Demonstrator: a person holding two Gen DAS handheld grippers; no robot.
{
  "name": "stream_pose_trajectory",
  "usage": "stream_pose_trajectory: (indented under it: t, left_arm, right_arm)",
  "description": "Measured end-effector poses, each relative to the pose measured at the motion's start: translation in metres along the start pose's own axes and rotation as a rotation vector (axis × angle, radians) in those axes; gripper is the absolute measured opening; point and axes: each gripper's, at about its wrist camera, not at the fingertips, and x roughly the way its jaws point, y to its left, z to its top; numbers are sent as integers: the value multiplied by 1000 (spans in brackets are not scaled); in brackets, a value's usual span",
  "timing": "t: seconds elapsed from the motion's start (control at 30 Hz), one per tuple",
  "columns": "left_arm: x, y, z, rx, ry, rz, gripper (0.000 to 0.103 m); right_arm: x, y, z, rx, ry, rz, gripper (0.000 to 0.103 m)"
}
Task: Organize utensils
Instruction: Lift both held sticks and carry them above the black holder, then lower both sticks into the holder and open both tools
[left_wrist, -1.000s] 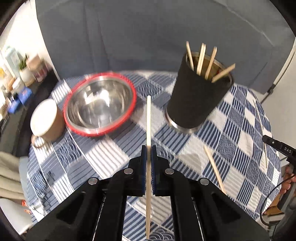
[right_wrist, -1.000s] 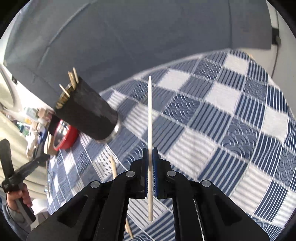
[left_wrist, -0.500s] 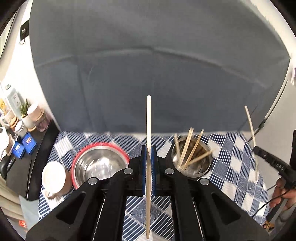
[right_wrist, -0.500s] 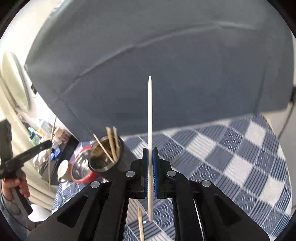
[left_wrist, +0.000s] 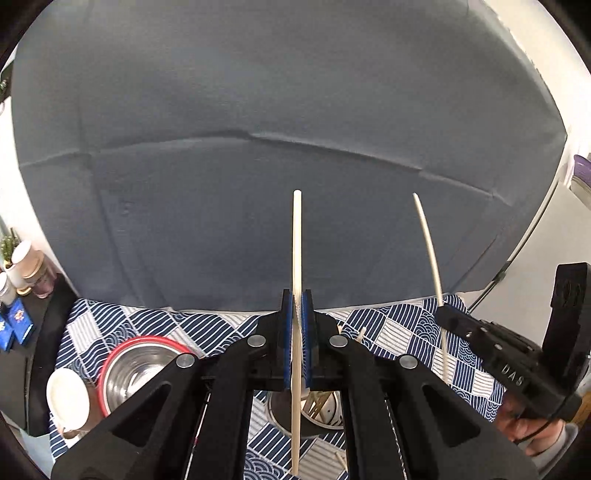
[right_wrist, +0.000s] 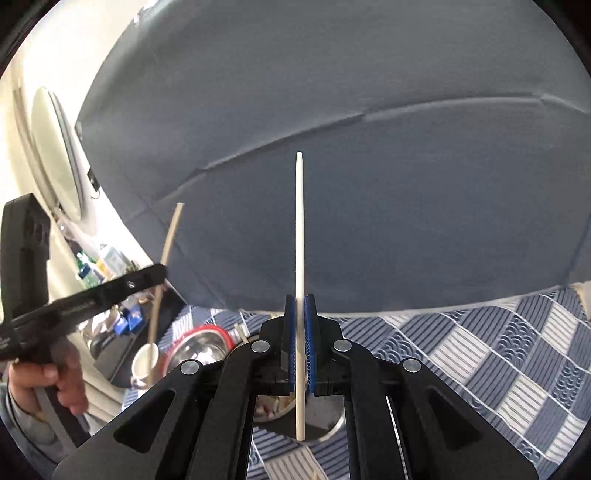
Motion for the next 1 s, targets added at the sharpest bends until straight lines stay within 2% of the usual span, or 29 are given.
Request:
stream_pose_trajectory:
  t: [0.2,0.53,0.8,1.0]
  left_arm:
    - [22,-2,2,-24,-27,-48,5]
    - [53,-9,-4,-6,-75,-145,5]
    - [55,1,-32,-40,-207,-208,5]
    - [56,2,-52,-26,-219,-211,5]
  right_arm:
    - [28,0,-3,40,-3,60,5]
    - [51,2,-29,13,-102,120,5]
    - [56,6,-55,-36,-149,87,5]
    - [54,9,-72,-60,-181,63,5]
